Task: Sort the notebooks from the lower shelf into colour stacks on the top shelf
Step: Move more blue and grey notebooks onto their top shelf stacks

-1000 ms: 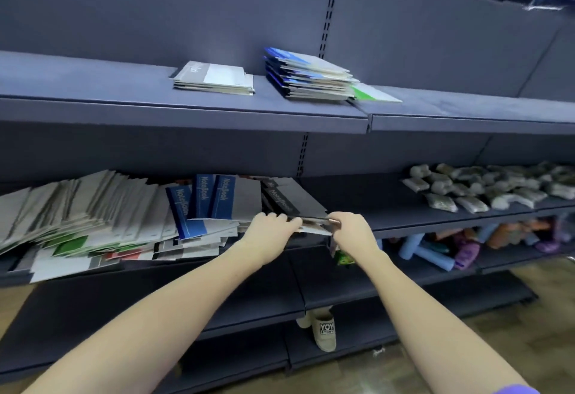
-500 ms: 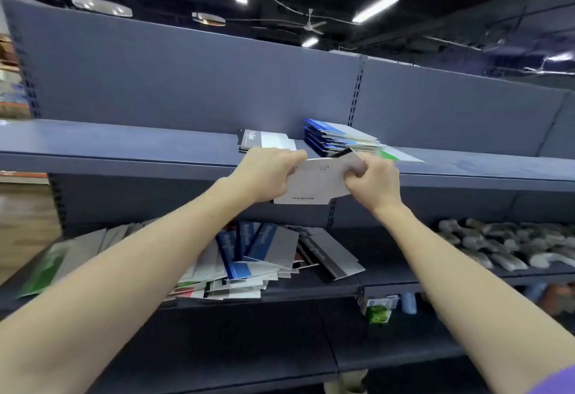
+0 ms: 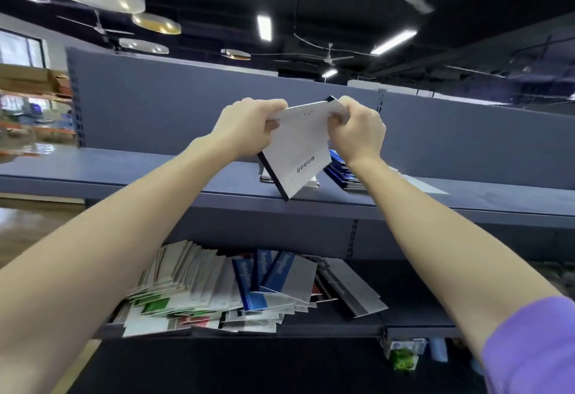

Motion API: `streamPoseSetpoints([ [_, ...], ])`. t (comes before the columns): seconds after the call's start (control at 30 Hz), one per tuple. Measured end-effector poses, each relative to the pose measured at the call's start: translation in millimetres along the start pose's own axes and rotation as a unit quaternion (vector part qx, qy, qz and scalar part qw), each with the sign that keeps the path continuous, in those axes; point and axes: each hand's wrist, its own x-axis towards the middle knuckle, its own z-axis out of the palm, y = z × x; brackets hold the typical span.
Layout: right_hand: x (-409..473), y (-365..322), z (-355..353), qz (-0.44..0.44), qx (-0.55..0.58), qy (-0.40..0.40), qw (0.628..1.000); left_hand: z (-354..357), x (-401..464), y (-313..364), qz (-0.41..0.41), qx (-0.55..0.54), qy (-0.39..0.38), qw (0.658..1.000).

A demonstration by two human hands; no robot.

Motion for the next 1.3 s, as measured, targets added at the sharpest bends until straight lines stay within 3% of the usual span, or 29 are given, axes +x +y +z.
streamPoseSetpoints([
  [0.1, 1.0, -1.4, 19.5, 0.004, 0.025, 0.004, 1.000, -2.6, 2.7, -11.8, -0.006, 0.049, 0.047, 0.998],
  [0.2, -11.0, 10.0, 50.8, -0.022, -0.066, -0.121, 0.990, 8.9, -4.3, -29.2, -0.019, 0.085, 0.056, 0.995],
  [0.37, -53.6, 38.7, 95.4, -0.051, -0.192, -0.332, 0.922, 39.4, -22.3, -57.1, -0.088, 0.137, 0.016, 0.987],
  [0.5, -58.9, 48.2, 105.5, -0.045, -0.149, -0.382, 0.911, 60.9, -29.5, -66.3, -0.169, 0.150, 0.034, 0.974],
  [0.6, -58.9, 50.8, 110.2, -0.031, -0.115, -0.388, 0.914, 79.2, -24.2, -62.0, -0.165, 0.114, 0.057, 0.978],
  [0.67, -59.9, 51.7, 111.0, -0.007, -0.092, -0.383, 0.919, 93.7, -17.3, -54.6, -0.129, 0.103, 0.032, 0.986],
  [0.77, -60.2, 53.6, 107.0, 0.070, -0.064, -0.324, 0.941, 124.4, -13.6, -46.1, -0.087, 0.043, -0.074, 0.993],
  [0.9, -63.5, 57.8, 99.9, 0.149, -0.039, -0.269, 0.951, 145.0, -15.5, -46.9, -0.084, -0.071, -0.243, 0.964],
  [1.03, -64.5, 53.9, 98.5, 0.151, -0.037, -0.259, 0.953, 145.4, -17.4, -53.7, -0.075, -0.075, -0.205, 0.973],
  [1.17, -64.7, 53.9, 100.6, 0.153, -0.040, -0.218, 0.963, 149.4, -21.2, -47.8, -0.035, -0.012, -0.134, 0.990],
  [1.3, -73.8, 50.3, 95.3, 0.090, -0.039, -0.152, 0.983, 144.0, -36.5, -35.1, -0.025, -0.036, -0.045, 0.998],
])
